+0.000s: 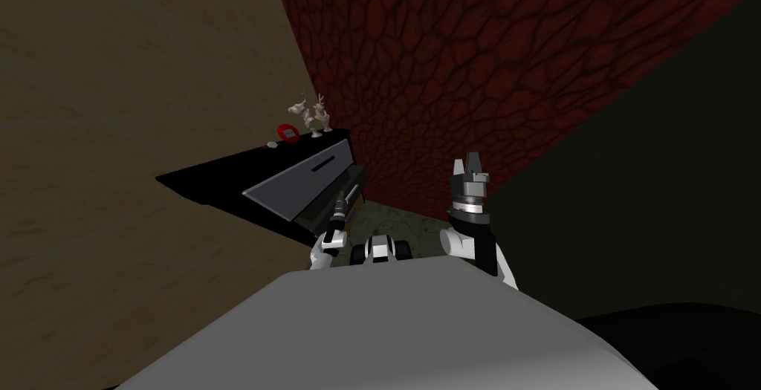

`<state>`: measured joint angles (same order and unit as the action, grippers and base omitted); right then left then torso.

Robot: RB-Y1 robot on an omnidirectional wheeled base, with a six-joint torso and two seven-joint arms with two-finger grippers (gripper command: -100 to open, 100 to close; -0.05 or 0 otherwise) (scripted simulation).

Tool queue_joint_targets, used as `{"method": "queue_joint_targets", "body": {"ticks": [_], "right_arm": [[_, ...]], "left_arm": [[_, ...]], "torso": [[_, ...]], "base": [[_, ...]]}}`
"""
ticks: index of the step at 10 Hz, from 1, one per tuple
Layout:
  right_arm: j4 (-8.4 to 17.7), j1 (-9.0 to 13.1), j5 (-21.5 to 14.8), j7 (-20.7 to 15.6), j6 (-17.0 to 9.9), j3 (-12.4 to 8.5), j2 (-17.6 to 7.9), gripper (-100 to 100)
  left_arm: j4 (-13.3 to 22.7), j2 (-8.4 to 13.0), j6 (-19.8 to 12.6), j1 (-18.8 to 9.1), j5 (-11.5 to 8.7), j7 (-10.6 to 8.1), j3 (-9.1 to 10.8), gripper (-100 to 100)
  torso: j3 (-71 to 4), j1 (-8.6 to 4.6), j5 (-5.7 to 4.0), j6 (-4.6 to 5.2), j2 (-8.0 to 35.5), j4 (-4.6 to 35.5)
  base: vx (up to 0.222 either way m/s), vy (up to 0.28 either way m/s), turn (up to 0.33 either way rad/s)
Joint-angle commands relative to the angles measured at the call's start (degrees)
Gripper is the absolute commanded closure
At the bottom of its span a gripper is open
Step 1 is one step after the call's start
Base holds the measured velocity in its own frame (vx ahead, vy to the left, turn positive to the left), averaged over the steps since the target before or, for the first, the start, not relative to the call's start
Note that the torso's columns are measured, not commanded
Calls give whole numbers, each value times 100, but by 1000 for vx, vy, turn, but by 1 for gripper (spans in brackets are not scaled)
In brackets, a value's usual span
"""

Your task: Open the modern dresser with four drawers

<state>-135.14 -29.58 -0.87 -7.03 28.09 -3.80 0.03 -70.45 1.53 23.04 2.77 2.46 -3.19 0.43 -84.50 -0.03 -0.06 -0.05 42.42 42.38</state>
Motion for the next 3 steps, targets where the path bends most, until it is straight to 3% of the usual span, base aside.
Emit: {"method": "queue_joint_targets", "body": {"ticks": [1,3], "right_arm": [[0,0,0,0,0,0,0,0],[0,0,0,0,0,0,0,0]], "left_arm": [[3,-1,-4,1,0,0,-1,0],[8,-2,-9,3,0,-1,-2,0]], "torso": [[-1,2,2,2,-2,-2],[-3,2,3,3,-6,-5]], "base": [[0,0,0],[0,0,0]]}}
